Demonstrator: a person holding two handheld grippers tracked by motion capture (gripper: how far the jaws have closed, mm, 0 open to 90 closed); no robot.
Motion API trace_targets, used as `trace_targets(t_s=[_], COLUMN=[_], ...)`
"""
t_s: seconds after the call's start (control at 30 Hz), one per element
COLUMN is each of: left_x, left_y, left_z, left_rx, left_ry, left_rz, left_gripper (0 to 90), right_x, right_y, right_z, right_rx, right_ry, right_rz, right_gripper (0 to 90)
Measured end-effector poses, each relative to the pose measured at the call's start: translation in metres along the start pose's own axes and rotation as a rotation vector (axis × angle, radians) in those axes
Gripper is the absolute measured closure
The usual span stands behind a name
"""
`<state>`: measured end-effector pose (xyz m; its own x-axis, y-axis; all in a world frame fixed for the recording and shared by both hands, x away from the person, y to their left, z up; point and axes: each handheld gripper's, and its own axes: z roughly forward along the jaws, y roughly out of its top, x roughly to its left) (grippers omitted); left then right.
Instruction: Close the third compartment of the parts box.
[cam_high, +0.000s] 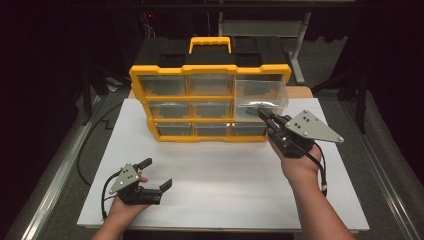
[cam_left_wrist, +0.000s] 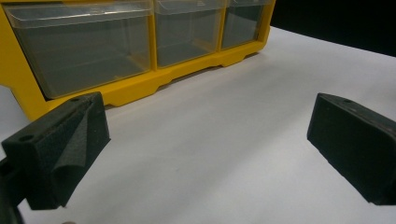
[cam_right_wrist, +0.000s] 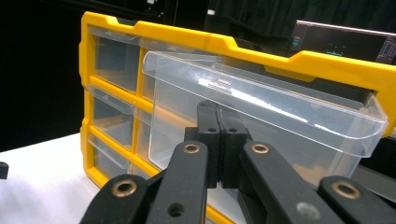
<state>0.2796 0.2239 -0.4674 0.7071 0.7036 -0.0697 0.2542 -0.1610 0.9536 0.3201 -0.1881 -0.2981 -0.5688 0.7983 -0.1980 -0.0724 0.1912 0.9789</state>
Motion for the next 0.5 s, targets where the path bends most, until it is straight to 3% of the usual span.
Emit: trace_targets(t_s=[0.5], left_x=[0.0], left_y=[0.0], left_z=[0.0], left_rx=[0.002], left_ry=[-0.006], left_rz=[-0.003], left_gripper=[0.3], right_x=[-0.01], right_y=[0.001], right_z=[0.012], right_rx=[0.022], right_ry=[-0.028], right_rz=[0.003], right_gripper=[90.0])
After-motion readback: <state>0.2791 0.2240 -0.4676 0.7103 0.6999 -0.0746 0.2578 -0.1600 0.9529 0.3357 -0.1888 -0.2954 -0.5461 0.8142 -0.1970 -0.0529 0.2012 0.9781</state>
